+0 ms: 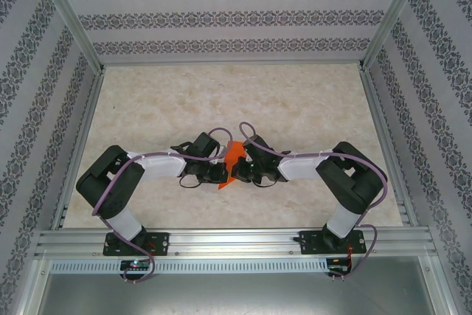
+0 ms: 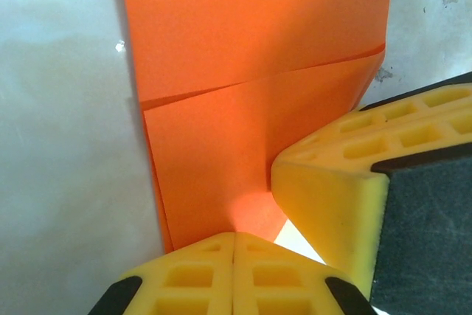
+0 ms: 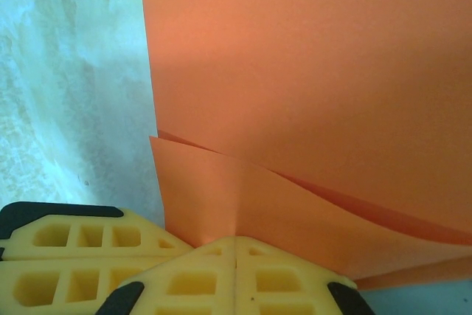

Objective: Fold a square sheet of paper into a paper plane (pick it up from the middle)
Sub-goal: Third fold the triangle at the center of the table.

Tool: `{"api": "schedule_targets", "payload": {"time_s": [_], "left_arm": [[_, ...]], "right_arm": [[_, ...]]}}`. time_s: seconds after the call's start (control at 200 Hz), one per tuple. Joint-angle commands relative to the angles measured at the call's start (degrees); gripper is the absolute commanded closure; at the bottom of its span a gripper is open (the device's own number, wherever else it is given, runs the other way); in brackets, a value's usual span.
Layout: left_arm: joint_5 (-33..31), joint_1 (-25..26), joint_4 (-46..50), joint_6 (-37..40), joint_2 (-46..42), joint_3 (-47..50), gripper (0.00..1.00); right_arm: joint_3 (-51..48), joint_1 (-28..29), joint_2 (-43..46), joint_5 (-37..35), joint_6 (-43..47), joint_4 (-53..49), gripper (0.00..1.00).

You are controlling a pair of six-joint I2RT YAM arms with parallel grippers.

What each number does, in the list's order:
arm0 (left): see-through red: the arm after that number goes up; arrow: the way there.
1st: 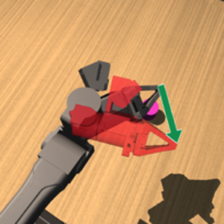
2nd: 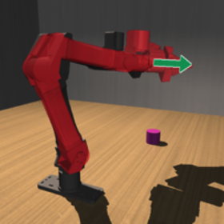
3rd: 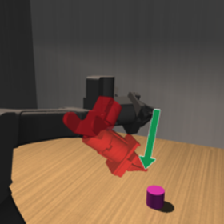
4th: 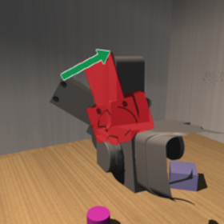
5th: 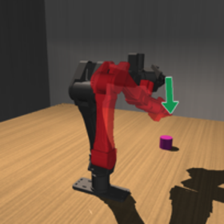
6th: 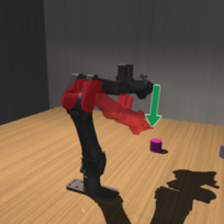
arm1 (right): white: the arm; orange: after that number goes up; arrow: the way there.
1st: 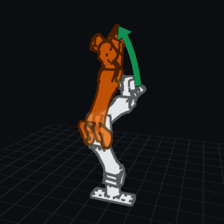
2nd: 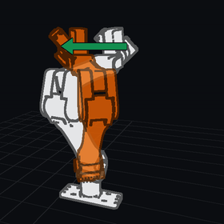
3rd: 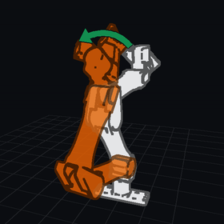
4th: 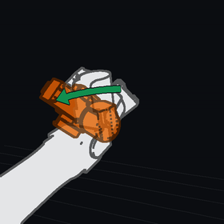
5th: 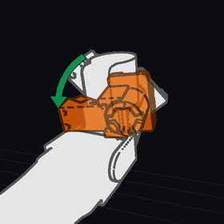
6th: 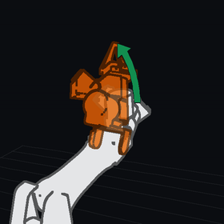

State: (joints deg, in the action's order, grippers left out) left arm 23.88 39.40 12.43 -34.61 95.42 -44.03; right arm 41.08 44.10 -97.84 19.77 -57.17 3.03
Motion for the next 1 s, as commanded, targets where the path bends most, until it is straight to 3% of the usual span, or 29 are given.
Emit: {"api": "schedule_targets", "payload": {"time_s": [0.0,0.609,0.849,0.994], "left_arm": [[-6.5,-0.4,5.0,2.3,1.6,2.4,0.94],[-7.6,-0.4,5.2,3.1,0.8,4.8,0.99],[-7.3,-0.4,5.2,3.1,-0.3,4.7,0.98],[-6.4,-0.4,4.9,2.8,-1.4,4.3,0.98]], "right_arm": [[-1.1,-1.5,-0.9,-2.0,0.0,-0.1,0.93],[-6.5,-13.8,0.5,2.3,3.9,7.6,0.89],[-6.7,-14.2,4.4,5.5,4.5,10.7,0.88],[-3.8,-11.2,10.6,3.5,6.2,6.3,0.87]]}}
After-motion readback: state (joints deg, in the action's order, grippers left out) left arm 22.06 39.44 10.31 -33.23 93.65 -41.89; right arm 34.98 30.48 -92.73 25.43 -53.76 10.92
